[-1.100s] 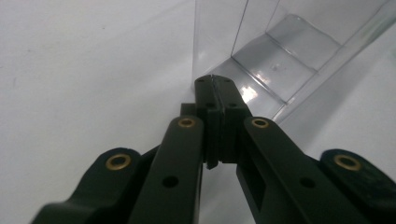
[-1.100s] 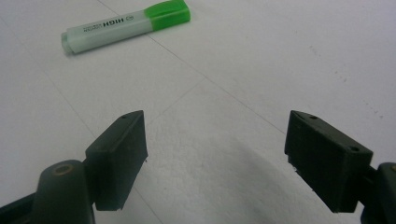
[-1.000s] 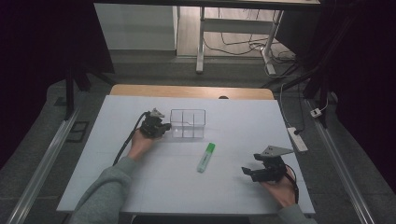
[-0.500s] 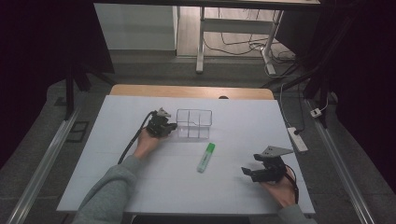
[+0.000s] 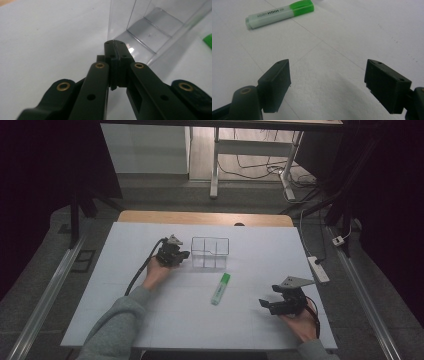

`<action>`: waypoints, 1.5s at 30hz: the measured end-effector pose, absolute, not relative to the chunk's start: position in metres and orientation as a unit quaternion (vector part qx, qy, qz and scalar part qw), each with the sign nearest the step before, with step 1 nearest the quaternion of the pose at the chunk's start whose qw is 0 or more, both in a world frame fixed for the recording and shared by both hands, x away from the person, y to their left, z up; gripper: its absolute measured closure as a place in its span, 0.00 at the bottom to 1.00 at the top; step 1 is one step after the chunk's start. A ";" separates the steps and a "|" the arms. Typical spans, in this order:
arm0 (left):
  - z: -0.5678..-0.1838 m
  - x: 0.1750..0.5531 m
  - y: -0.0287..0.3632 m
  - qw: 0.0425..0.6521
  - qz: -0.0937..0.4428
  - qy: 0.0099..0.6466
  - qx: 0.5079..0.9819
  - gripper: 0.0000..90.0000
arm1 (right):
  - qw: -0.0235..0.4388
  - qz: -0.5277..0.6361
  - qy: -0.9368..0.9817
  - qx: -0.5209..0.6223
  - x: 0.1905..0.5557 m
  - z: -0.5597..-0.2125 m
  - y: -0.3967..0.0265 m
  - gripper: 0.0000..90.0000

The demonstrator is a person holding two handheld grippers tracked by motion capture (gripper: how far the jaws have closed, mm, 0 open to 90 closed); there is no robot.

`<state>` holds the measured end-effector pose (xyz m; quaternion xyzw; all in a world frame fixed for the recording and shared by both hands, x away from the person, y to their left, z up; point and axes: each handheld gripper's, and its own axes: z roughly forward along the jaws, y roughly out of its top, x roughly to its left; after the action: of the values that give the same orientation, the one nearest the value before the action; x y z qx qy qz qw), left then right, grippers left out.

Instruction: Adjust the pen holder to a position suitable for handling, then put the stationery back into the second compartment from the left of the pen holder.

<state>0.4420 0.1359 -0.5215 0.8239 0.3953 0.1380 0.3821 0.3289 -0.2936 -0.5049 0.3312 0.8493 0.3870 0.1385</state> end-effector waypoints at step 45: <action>-0.512 0.292 0.235 0.410 0.146 0.399 0.807 0.36 | 0.133 0.405 0.841 0.335 0.333 -0.498 -0.298 0.23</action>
<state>0.2923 0.2347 -0.5116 0.8070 0.3990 0.1463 0.4101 0.3331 -0.2976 -0.4975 0.3347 0.8406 0.4046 0.1329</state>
